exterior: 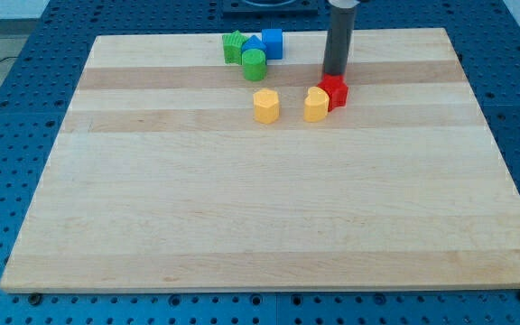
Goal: Move the red circle between the yellow blocks
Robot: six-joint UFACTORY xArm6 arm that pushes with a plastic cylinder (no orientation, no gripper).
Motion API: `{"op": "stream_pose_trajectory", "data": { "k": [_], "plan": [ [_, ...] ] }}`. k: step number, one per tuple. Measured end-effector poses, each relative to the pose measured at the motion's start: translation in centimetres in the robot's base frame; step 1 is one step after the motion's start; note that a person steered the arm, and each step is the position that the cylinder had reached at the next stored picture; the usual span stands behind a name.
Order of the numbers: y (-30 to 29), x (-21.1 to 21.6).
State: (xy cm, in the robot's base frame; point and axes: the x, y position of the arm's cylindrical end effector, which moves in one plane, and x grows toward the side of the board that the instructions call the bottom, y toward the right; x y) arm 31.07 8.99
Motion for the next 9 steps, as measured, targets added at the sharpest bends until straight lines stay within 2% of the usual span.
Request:
{"op": "stream_pose_trajectory", "data": {
  "k": [1,2,3,4,6,7,9],
  "plan": [
    [3.2,-0.5],
    [6.4,-2.5],
    [6.9,-5.9],
    [3.8,-6.0],
    [-2.5,3.1],
    [-2.2,2.8],
    [-1.3,-3.0]
  ]
}}
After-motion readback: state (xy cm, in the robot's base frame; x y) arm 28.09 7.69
